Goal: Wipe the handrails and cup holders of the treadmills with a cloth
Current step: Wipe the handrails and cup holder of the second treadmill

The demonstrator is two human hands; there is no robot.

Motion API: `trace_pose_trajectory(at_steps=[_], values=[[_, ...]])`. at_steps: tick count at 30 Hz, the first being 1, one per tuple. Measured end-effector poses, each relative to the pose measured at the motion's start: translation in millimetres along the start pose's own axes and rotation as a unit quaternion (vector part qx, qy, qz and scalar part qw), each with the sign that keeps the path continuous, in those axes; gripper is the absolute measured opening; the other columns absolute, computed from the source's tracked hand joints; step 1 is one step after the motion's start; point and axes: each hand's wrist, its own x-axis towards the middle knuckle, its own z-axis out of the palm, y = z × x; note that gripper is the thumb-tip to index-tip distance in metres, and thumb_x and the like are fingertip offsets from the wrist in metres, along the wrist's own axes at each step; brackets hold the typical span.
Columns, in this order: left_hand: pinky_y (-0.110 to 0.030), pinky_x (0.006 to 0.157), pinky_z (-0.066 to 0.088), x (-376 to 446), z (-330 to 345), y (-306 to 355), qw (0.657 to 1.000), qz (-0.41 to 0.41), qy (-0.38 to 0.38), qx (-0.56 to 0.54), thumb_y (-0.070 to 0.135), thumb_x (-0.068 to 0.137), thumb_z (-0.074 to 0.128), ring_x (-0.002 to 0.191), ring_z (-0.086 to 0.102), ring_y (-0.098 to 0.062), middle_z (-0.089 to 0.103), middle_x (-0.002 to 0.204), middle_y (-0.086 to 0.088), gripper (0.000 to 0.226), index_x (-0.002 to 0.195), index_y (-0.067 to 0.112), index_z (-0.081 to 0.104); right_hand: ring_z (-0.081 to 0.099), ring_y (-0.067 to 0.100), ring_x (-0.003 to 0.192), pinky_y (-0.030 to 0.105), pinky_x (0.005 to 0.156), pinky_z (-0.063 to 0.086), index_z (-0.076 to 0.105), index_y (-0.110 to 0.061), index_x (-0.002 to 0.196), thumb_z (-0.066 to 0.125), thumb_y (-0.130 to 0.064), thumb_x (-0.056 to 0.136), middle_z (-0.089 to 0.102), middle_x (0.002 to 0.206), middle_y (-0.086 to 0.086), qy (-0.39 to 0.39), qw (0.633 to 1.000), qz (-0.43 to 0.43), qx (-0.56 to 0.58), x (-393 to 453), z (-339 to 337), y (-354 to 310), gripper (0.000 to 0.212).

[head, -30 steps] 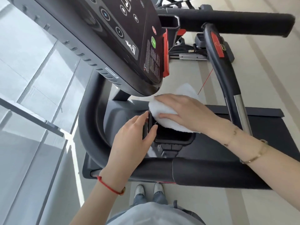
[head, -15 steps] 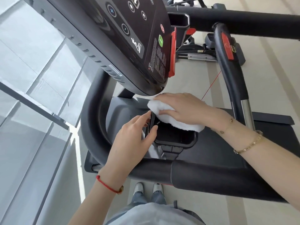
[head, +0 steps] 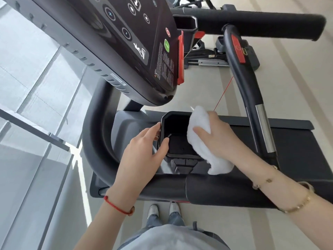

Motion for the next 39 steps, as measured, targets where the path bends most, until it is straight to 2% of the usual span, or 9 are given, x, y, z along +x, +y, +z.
trace_pose_trajectory(at_steps=[4, 11, 16, 19, 23, 29, 32, 36, 39], values=[[-0.020, 0.083, 0.045, -0.3, -0.1, -2.8, 1.000, 0.002, -0.004, -0.006, 0.046, 0.093, 0.050, 0.090, 0.053, 0.000, 0.065, 0.111, 0.009, 0.054, 0.141, 0.022, 0.051, 0.050, 0.015, 0.084, 0.027, 0.063, 0.035, 0.040, -0.015, 0.135, 0.049, -0.037, 0.098, 0.055, 0.112, 0.006, -0.025, 0.999, -0.024, -0.018, 18.1, -10.2, -10.2, 0.044], [-0.019, 0.087, 0.045, -0.3, -0.4, -2.3, 1.000, 0.000, -0.002, -0.001, 0.046, 0.093, 0.051, 0.093, 0.057, -0.001, 0.065, 0.112, 0.010, 0.053, 0.141, 0.024, 0.051, 0.045, 0.001, 0.078, 0.015, 0.058, 0.029, 0.018, -0.020, 0.146, 0.055, -0.042, 0.094, 0.045, 0.105, -0.004, -0.011, 1.000, 0.007, 0.016, -21.6, 5.5, 12.7, 0.068], [-0.032, 0.080, 0.053, -2.5, -1.7, 2.2, 1.000, -0.007, -0.004, 0.006, 0.044, 0.095, 0.051, 0.086, 0.062, -0.007, 0.064, 0.111, 0.009, 0.052, 0.142, 0.024, 0.050, 0.048, 0.017, 0.103, 0.026, 0.078, 0.031, 0.032, -0.018, 0.144, 0.054, -0.041, 0.095, 0.050, 0.120, -0.004, -0.033, 0.991, -0.116, -0.061, 14.2, -13.3, -1.6, 0.058], [-0.029, 0.080, 0.052, -4.6, -2.2, 5.9, 0.999, -0.017, 0.025, 0.037, 0.044, 0.093, 0.056, 0.100, 0.062, -0.009, 0.067, 0.110, 0.012, 0.045, 0.135, 0.026, 0.058, 0.048, 0.021, 0.121, 0.025, 0.087, 0.030, 0.039, -0.022, 0.142, 0.052, -0.040, 0.097, 0.052, 0.137, -0.005, -0.119, 0.953, -0.235, -0.150, 45.2, -23.1, -13.8, 0.050], [-0.018, 0.070, 0.040, -9.1, -3.0, 7.1, 0.993, -0.038, 0.075, 0.077, 0.047, 0.089, 0.062, 0.093, 0.062, -0.004, 0.069, 0.099, 0.017, 0.035, 0.117, 0.027, 0.069, 0.046, 0.018, 0.126, 0.028, 0.097, 0.035, 0.034, -0.024, 0.145, 0.050, -0.039, 0.098, 0.042, 0.148, -0.009, -0.164, 0.896, -0.347, -0.225, 64.3, -19.8, -28.4, 0.051], [-0.020, 0.070, 0.043, -19.4, -1.7, 7.1, 0.988, -0.059, 0.109, 0.088, 0.050, 0.087, 0.063, 0.090, 0.065, -0.007, 0.071, 0.094, 0.017, 0.034, 0.108, 0.026, 0.072, 0.051, 0.015, 0.111, 0.031, 0.093, 0.042, 0.056, -0.017, 0.119, 0.056, -0.006, 0.093, 0.057, 0.120, -0.007, -0.197, 0.785, -0.531, -0.251, 69.7, -3.0, -53.4, 0.028], [-0.017, 0.069, 0.041, -19.1, -0.8, 8.4, 0.988, -0.064, 0.108, 0.084, 0.052, 0.087, 0.061, 0.091, 0.065, -0.004, 0.070, 0.095, 0.018, 0.036, 0.111, 0.028, 0.072, 0.050, 0.011, 0.109, 0.028, 0.091, 0.040, 0.055, -0.022, 0.120, 0.055, -0.015, 0.095, 0.055, 0.119, -0.011, -0.207, 0.797, -0.521, -0.227, 72.9, -7.2, -49.3, 0.026], [-0.007, 0.067, 0.035, -18.4, -0.6, 9.0, 0.991, -0.065, 0.092, 0.079, 0.055, 0.088, 0.055, 0.093, 0.062, 0.000, 0.068, 0.097, 0.021, 0.041, 0.118, 0.031, 0.068, 0.052, 0.015, 0.107, 0.033, 0.086, 0.041, 0.040, -0.036, 0.134, 0.050, -0.038, 0.098, 0.053, 0.126, -0.015, -0.190, 0.878, -0.387, -0.208, 70.0, -15.2, -35.1, 0.038], [-0.003, 0.068, 0.033, -18.0, -0.1, 7.2, 0.992, -0.062, 0.081, 0.074, 0.053, 0.088, 0.054, 0.094, 0.061, 0.000, 0.068, 0.100, 0.021, 0.042, 0.123, 0.031, 0.066, 0.055, 0.024, 0.097, 0.028, 0.069, 0.035, 0.042, -0.030, 0.135, 0.051, -0.046, 0.095, 0.058, 0.089, -0.010, -0.148, 0.926, -0.293, -0.185, 67.5, -23.3, -15.7, 0.044]])
